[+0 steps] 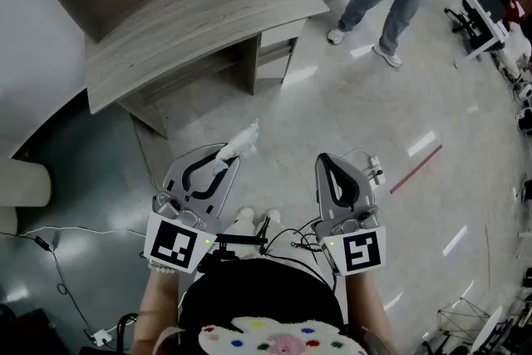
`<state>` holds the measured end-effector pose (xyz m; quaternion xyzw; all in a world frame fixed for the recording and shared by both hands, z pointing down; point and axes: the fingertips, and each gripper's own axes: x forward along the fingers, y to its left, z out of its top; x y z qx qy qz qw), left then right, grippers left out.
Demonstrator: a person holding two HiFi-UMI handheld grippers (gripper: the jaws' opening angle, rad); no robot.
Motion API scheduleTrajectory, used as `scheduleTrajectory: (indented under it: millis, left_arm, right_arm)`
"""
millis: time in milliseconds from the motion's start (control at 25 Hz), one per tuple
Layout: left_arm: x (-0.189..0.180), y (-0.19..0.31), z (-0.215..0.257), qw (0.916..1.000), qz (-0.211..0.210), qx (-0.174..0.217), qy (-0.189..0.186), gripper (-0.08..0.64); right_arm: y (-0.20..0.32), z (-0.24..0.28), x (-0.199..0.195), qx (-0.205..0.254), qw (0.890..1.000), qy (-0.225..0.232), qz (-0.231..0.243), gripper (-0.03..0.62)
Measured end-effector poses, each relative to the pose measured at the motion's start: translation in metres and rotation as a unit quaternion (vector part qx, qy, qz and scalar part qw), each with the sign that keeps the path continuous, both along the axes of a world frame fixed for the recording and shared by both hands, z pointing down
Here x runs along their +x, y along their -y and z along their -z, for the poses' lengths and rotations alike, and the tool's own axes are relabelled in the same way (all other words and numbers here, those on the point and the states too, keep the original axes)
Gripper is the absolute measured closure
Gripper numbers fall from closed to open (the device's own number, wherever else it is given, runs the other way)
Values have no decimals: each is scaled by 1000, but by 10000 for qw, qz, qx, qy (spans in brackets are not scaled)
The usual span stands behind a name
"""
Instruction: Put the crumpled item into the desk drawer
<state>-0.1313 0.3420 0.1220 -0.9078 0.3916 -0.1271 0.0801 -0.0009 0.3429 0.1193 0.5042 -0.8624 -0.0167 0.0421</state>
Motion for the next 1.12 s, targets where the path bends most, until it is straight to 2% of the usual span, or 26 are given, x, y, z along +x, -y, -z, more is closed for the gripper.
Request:
scheduleTrajectory:
  millis: [200, 880, 1120]
  left_arm:
    - [-3, 1, 0, 10000, -10, 20, 19, 500]
    - [-21, 8, 4, 9998, -138, 155, 3, 502]
    - [-36, 7, 8, 9995, -198, 231, -25, 501]
  right_arm:
    - [-3, -8, 2, -27, 9996, -284, 69, 583]
    - [1, -4, -6, -53, 9997, 15, -252, 584]
    - [-3, -2, -21, 63, 9993, -115, -343, 584]
